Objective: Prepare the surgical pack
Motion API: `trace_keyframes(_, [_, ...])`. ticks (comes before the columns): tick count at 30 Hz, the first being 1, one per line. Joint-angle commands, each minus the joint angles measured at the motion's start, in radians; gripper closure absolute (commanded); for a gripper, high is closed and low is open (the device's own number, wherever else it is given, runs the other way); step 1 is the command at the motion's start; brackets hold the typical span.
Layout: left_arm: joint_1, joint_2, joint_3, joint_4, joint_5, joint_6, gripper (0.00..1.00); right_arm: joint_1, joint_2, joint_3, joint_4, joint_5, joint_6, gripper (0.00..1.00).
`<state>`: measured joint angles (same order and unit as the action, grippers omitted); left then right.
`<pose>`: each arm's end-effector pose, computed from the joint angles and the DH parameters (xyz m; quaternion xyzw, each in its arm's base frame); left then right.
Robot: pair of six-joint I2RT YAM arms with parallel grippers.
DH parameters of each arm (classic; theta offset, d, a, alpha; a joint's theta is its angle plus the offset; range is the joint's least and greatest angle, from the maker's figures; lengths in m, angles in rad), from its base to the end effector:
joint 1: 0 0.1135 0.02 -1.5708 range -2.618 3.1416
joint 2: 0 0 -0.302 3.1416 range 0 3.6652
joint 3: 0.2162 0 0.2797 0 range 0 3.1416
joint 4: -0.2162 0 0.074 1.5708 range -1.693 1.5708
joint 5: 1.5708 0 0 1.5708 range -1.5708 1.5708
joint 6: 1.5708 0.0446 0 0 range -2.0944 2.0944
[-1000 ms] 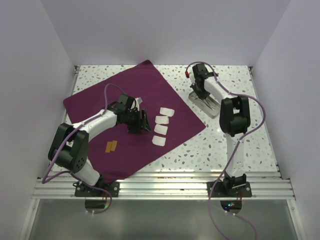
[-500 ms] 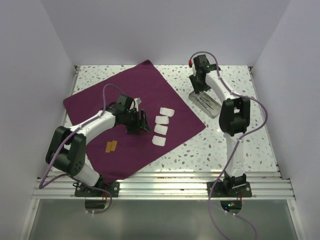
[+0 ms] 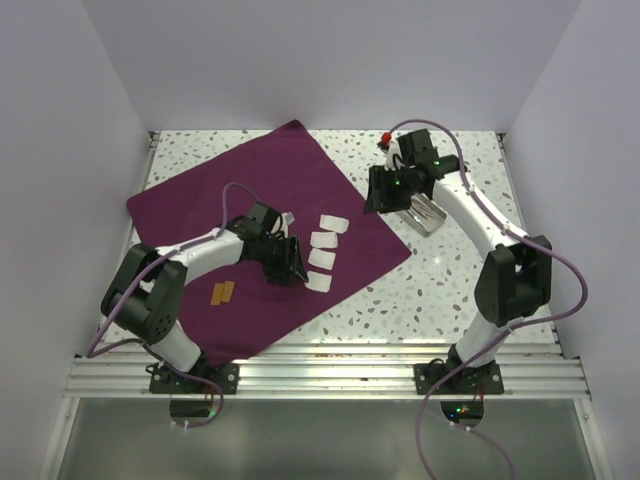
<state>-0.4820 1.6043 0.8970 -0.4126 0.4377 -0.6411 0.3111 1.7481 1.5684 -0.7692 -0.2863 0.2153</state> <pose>0.2806 -0.1682 0.1805 -0.0272 0.9523 -0.2953 0.0720 0.3968 0.1408 0.3261 -0.0887 0.9391 0.2099 0.2571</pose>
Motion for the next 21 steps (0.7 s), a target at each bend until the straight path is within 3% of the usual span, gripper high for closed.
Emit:
trace_keyframes(1, [-0.017, 0.034, -0.007, 0.072, 0.033, -0.045, 0.47, -0.007, -0.070, -0.114, 0.056, -0.089, 0.056, 0.49])
trace_keyframes(17, [-0.036, 0.146, 0.022, 0.143, 0.070, -0.111, 0.53, 0.002, -0.124, -0.238, 0.068, -0.149, 0.075, 0.52])
trace_keyframes(21, [-0.036, 0.167, 0.028, 0.135, 0.073, -0.118, 0.60, 0.005, -0.118, -0.238, 0.067, -0.154, 0.073, 0.53])
